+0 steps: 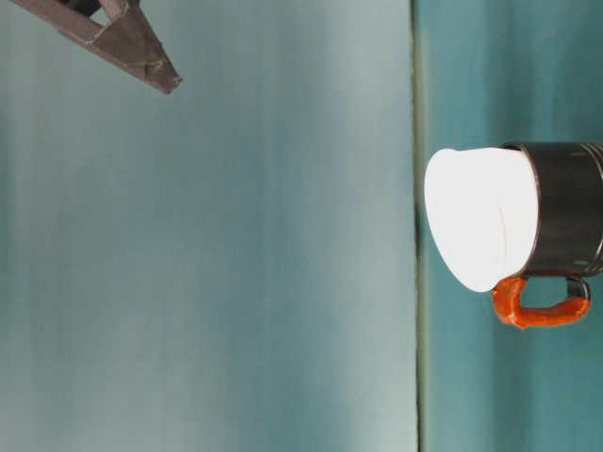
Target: Put the paper cup into the moved red handle cup holder.
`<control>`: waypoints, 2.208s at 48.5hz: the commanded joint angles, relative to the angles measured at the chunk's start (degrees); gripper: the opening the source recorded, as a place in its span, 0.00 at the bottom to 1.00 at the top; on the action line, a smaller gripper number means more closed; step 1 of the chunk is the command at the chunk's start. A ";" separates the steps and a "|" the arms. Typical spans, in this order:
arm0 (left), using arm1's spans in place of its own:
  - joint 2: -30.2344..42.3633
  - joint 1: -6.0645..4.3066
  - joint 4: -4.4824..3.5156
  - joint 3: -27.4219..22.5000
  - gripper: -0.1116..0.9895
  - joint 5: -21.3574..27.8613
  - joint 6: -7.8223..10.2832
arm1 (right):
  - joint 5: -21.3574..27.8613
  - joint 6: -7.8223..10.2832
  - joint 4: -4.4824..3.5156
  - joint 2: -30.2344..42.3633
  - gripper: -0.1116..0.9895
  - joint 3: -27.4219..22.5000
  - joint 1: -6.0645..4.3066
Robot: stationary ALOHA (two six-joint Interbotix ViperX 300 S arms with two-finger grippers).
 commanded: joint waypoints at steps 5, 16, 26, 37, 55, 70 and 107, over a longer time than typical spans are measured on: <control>-0.26 0.00 0.09 -0.70 0.92 -0.53 -0.09 | -0.70 -0.35 -0.09 -0.26 0.88 -0.53 0.18; -0.26 -0.09 0.18 -0.70 0.92 -0.53 -0.09 | -0.44 -0.26 0.00 -0.26 0.88 -0.53 0.18; -0.18 0.00 0.09 -0.70 0.92 -0.53 -0.18 | -0.44 -0.18 0.18 -0.09 0.88 -0.35 0.18; -0.09 -0.09 0.09 -0.70 0.92 -0.53 -0.18 | -0.44 -0.18 0.18 0.09 0.88 -0.26 0.18; 0.00 0.00 0.09 -0.62 0.92 -0.53 -0.26 | -0.26 -0.18 0.26 0.09 0.88 0.00 0.18; 0.00 -0.09 0.09 -0.62 0.92 -0.53 -1.23 | -0.79 -0.09 0.35 0.18 0.88 0.18 0.18; 0.00 0.00 0.18 -0.53 0.92 -0.62 -2.02 | -0.88 -0.18 0.35 0.70 0.88 0.18 0.18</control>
